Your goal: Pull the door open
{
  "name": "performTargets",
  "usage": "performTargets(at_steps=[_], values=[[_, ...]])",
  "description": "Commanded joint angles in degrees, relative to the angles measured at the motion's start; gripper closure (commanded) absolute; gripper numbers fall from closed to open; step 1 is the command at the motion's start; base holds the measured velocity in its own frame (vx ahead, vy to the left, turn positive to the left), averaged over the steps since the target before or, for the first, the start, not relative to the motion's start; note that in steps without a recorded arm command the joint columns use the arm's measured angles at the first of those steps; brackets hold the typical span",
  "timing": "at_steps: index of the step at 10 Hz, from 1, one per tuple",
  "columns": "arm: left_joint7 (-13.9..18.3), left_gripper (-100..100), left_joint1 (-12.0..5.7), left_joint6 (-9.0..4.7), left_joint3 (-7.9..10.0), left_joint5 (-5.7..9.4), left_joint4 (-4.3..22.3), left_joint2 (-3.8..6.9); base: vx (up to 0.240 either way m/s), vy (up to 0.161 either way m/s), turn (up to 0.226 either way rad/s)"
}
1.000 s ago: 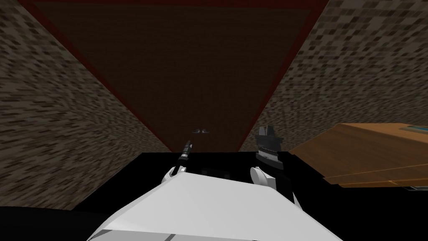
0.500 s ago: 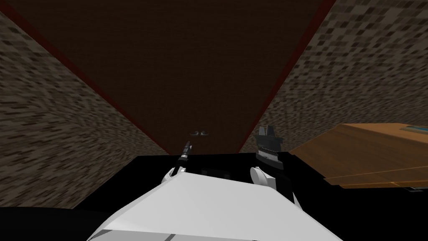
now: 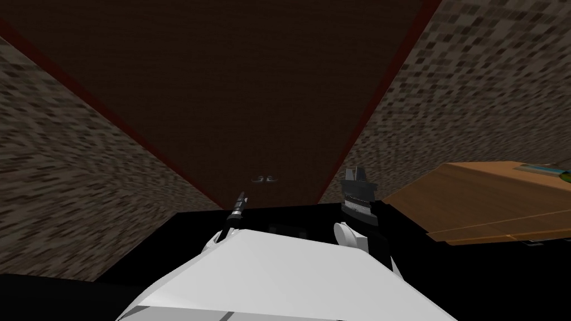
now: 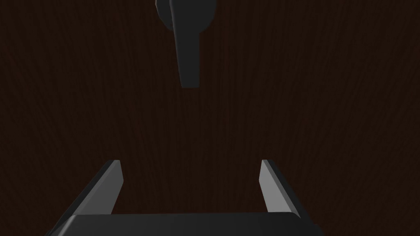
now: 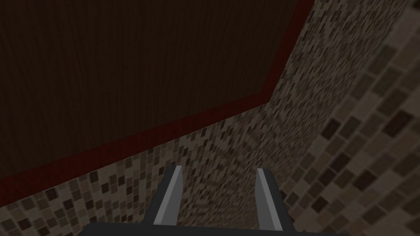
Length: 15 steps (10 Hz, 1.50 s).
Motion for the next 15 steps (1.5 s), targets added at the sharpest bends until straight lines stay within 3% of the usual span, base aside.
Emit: performTargets(at_steps=[1,2,4,6,7,10,11,12,15], values=[[0.0,-100,-0.4,-0.7,0.55,0.28,1.6,0.23,0.023,0.01,-0.011],[0.0,-100,0.1,-1.05,2.19,1.18,3.0,1.09,0.051,0.048,-0.121],[0.1,-100,-0.1,-1.61,3.51,1.96,4.3,1.49,0.138,0.095,-0.173],[0.1,-100,-1.19,-2.01,3.29,1.94,4.5,0.88,0.158,0.098,-0.166],[0.1,-100,-2.28,-2.25,2.58,1.64,4.3,0.09,0.189,0.031,-0.215],[0.1,-100,-3.49,-2.44,1.6,1.19,3.8,-0.87,0.128,-0.047,-0.089],[0.1,-100,-3.08,-2.22,1.93,1.35,3.9,-0.5,0.046,-0.043,-0.024],[0.1,100,-3.08,-2.22,1.93,1.35,3.9,-0.5,-0.005,0.005,0.026],[0.1,100,-3.08,-2.22,1.93,1.35,3.9,-0.5,-0.013,0.01,-0.012]])
